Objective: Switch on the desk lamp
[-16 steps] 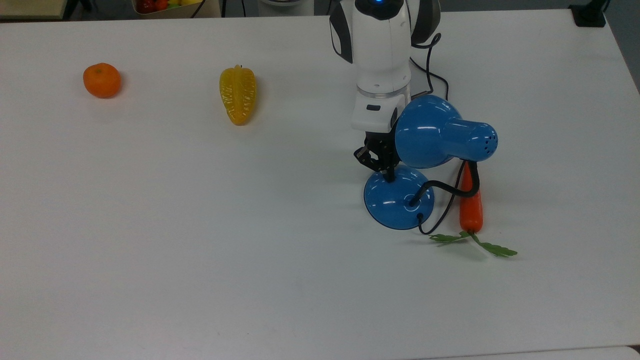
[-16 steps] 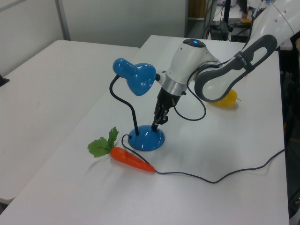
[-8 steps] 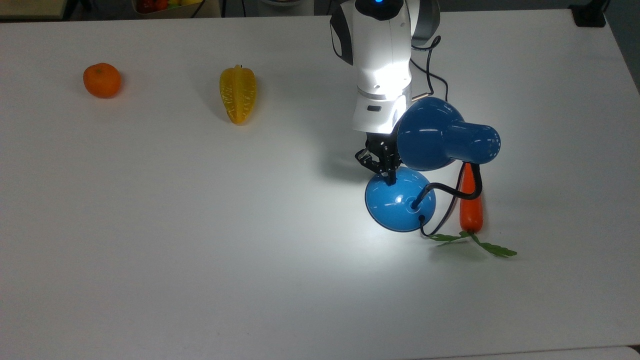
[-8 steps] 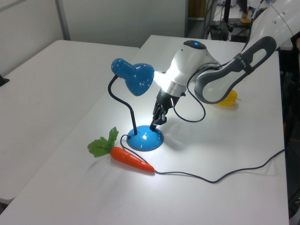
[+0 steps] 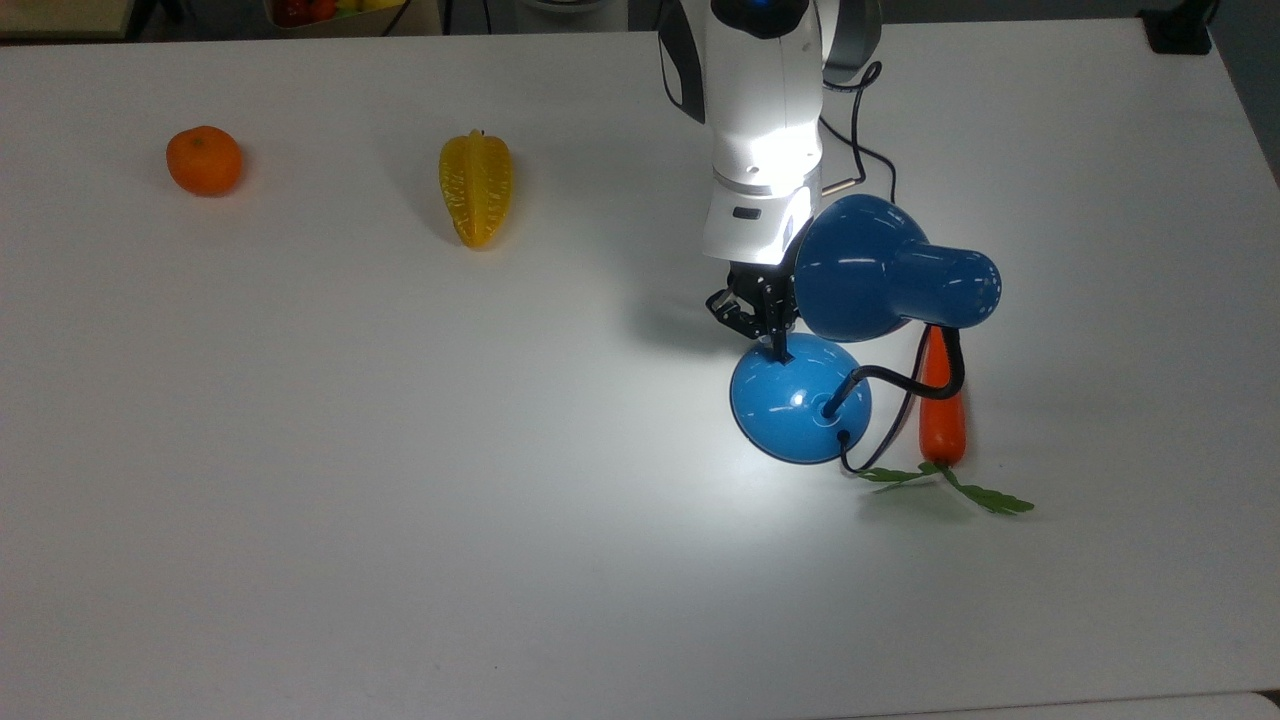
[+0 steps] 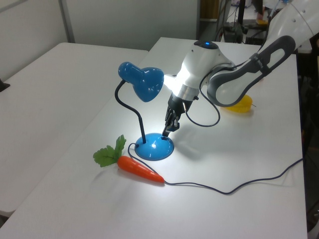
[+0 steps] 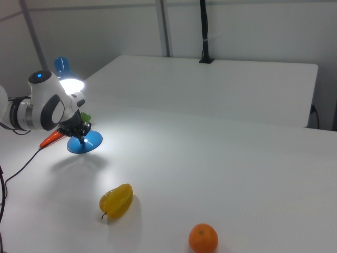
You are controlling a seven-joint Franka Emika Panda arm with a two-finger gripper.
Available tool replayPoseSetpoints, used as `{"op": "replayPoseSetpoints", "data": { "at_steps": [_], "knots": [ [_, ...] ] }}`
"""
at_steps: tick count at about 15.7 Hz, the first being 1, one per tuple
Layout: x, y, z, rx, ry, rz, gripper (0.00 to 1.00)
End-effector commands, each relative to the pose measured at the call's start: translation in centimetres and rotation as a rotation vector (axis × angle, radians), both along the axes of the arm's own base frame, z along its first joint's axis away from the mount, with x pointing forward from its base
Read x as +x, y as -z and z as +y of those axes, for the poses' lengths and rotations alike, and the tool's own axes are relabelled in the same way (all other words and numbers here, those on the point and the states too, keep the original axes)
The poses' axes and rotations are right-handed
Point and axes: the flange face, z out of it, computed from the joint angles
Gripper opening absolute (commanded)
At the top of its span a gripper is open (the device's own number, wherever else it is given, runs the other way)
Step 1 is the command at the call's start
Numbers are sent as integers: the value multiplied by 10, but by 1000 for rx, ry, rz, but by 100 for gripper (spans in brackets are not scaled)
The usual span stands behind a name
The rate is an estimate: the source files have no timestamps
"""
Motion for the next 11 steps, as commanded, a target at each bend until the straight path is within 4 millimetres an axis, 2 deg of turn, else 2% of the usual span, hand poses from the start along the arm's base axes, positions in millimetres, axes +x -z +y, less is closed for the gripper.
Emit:
{"op": "replayPoseSetpoints", "data": {
  "at_steps": [1, 5, 7, 8, 10, 11],
  "knots": [
    [-12, -35, -10, -20, 6, 45, 0],
    [-15, -65, -33, -38, 34, 88, 5],
    [-21, -81, -42, -51, 42, 124, 15],
    [-23, -89, -50, -57, 54, 145, 25],
    [-32, -108, -62, -69, 67, 186, 52],
    [-36, -116, -70, -75, 77, 205, 74]
  ]
}}
